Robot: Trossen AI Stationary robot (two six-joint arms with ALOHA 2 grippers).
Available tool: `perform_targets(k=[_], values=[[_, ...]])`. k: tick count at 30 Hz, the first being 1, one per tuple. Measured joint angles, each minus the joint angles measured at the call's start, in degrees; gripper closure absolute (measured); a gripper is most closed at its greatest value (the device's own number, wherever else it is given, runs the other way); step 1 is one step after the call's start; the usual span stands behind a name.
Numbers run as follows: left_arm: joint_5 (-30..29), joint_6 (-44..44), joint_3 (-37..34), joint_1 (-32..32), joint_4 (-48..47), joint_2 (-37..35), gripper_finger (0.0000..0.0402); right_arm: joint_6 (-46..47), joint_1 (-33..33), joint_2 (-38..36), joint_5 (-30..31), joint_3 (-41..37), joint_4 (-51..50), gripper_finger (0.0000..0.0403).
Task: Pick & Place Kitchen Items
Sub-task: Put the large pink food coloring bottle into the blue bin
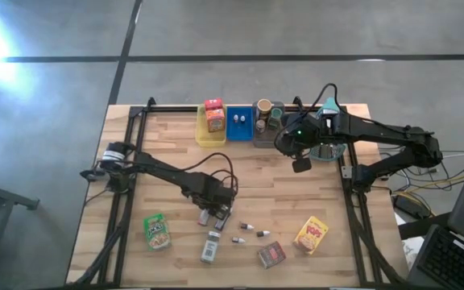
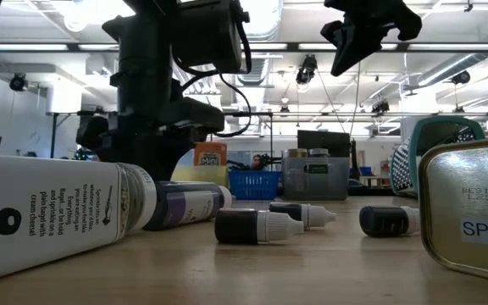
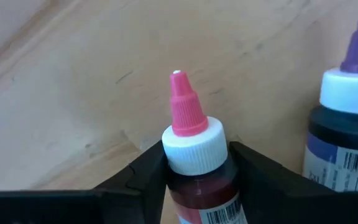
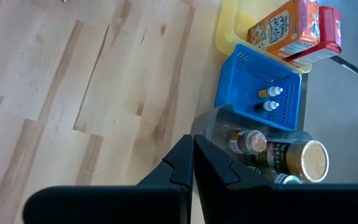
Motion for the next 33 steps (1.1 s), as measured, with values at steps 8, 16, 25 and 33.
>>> perform_targets(k=[8, 16, 25, 33], values=[[-14.31, 7.84, -0.04, 1.32, 3.84, -3.80, 0.0244, 0.22, 0.00, 0.00, 0.00, 0.00, -0.44, 0.0394], [-46.67, 22.66, -0.04, 1.86, 16.51, -9.68, 0.0241, 3.01, 0.01, -1.07, 0.03, -0.04, -2.95, 0.0394], [-51.75, 54.02, -7.71, 4.91, 56.62, -8.96, 0.0242, 4.61, 0.00, -9.59, 0.02, -5.09, 5.31, 0.0394], [-38.96, 65.42, -22.44, 8.41, 89.76, -8.87, 0.0242, 7.63, 0.01, -21.38, 0.01, -14.60, 13.16, 0.0394]])
